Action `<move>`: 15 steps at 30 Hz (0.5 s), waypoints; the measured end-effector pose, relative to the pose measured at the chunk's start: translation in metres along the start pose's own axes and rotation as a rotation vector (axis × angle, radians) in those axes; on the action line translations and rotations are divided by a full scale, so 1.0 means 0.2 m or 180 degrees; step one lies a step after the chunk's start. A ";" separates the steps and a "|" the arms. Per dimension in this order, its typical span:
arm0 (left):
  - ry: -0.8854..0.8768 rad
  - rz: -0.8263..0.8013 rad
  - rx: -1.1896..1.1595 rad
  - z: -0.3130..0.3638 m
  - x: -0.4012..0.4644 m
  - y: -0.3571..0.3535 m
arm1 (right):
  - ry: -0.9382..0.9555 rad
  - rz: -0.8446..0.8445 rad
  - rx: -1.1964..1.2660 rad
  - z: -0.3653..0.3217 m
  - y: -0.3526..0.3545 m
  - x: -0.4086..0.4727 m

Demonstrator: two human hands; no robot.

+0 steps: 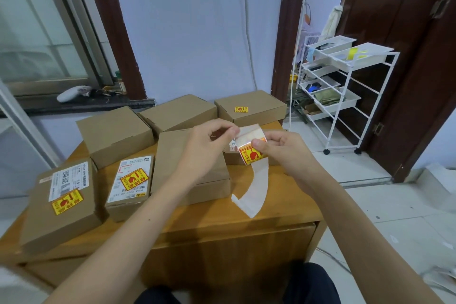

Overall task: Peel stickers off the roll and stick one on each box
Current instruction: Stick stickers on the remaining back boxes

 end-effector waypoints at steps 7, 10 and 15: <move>0.0243 0.0266 -0.0120 -0.02 0.02 0.05 | -0.0086 0.0070 0.0009 0.01 0.01 0.01; 0.0387 0.0333 -0.0556 -0.05 0.05 0.08 | -0.0097 0.0079 0.0061 0.01 0.00 0.03; 0.0479 0.0495 -0.0863 -0.11 0.08 0.15 | -0.0107 0.0033 0.0147 0.00 -0.04 0.07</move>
Point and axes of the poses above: each hand's wrist, its own x-axis towards the middle knuckle, its own y-axis out of the back of the hand, z = x × y, the point moved 7 cm from there along x, towards the middle knuckle, and after that the axes turned 6 degrees about y, right-handed, at the moved point
